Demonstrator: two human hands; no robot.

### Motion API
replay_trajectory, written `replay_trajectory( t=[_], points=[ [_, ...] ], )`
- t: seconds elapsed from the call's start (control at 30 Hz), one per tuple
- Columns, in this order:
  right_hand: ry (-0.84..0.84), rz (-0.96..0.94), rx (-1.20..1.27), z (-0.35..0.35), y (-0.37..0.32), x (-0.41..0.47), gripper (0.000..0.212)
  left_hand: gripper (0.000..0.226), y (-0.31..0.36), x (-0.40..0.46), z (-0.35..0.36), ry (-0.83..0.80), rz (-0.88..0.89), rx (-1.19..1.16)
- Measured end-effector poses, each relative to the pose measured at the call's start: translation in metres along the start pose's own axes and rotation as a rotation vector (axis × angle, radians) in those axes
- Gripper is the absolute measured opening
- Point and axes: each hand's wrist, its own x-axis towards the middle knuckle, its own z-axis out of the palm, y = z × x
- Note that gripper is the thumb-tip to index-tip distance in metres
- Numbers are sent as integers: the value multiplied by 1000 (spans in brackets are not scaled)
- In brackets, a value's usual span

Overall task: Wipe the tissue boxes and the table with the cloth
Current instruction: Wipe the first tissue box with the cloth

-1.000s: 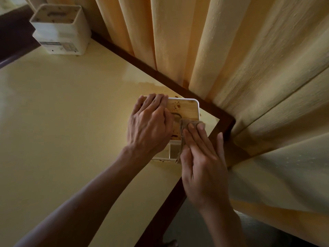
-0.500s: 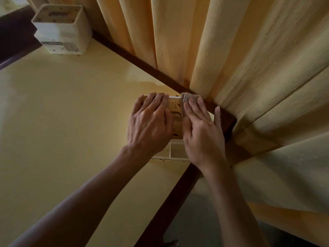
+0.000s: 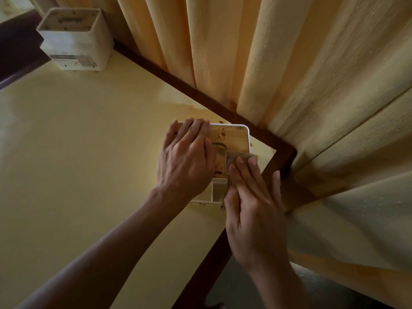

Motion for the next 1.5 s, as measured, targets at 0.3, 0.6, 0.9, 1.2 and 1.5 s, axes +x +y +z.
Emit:
replay_trajectory(
  t=[0.3, 0.6, 0.9, 1.2, 1.5],
  points=[
    [-71, 8, 24, 5, 9, 64, 68, 51, -2, 1, -2, -23, 34, 25],
    [-44, 21, 251, -16, 16, 88, 38, 45, -6, 0, -8, 23, 39, -94],
    [-88, 121, 476, -13, 51, 123, 31, 34, 27, -46, -39, 49, -513, -512],
    [26, 208, 527, -8, 53, 107, 27, 37, 20, -33, -25, 101, -526, -558],
    [73, 188, 379, -15, 37, 53, 31, 32, -8, 16, -29, 30, -527, -646]
  ],
)
